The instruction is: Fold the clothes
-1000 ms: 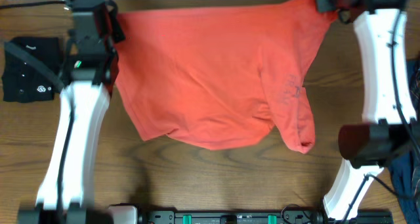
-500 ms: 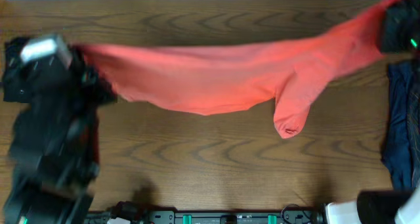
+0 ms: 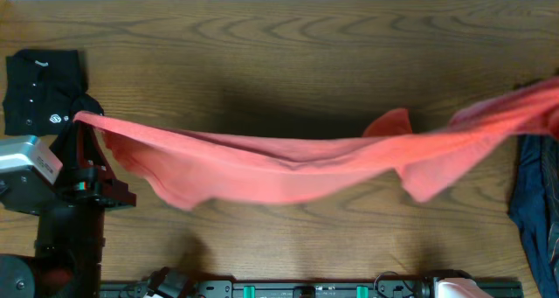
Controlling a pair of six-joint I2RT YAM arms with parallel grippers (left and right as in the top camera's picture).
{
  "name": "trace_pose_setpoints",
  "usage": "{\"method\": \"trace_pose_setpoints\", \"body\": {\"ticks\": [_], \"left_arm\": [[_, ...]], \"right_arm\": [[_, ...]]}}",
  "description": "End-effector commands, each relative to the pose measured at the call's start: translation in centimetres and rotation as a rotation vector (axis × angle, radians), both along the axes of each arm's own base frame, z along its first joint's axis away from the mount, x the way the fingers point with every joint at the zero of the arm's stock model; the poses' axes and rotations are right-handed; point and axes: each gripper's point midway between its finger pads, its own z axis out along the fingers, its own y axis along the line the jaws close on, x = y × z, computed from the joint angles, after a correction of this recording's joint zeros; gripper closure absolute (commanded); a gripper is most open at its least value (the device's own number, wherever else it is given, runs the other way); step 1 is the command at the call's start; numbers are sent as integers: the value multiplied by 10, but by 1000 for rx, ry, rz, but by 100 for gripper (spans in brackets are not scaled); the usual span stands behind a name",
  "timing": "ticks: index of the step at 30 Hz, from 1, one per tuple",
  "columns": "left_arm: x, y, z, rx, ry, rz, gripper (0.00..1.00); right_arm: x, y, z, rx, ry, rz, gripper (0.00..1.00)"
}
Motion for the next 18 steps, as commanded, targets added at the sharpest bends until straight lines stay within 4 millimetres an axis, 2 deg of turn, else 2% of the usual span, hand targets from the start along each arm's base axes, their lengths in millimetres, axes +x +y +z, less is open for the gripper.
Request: {"method": "trace_pose_setpoints", "body": {"ticks": [1,6,9,12,16,18], "left_arm": [[-4,5,16,-2,-48,17,94],[-1,3,40,49,-135,27,94],[15,12,41,60,-121,130,94],[45,9,24,102,-34,202,94],[99,-16,-10,183,99,199,94],[129,-29,-35,229,177,200,94]], "right_arm": [[6,-5,1,21,1,-40,99],[20,-17,8,13,-24,-109,99],[45,-22,-1,31,17,-155,99],[84,-19,-27,33,129,-161,99],[151,-15,-74,14,291,-156,99],[184,-9,-106,12,384,-137,99]]}}
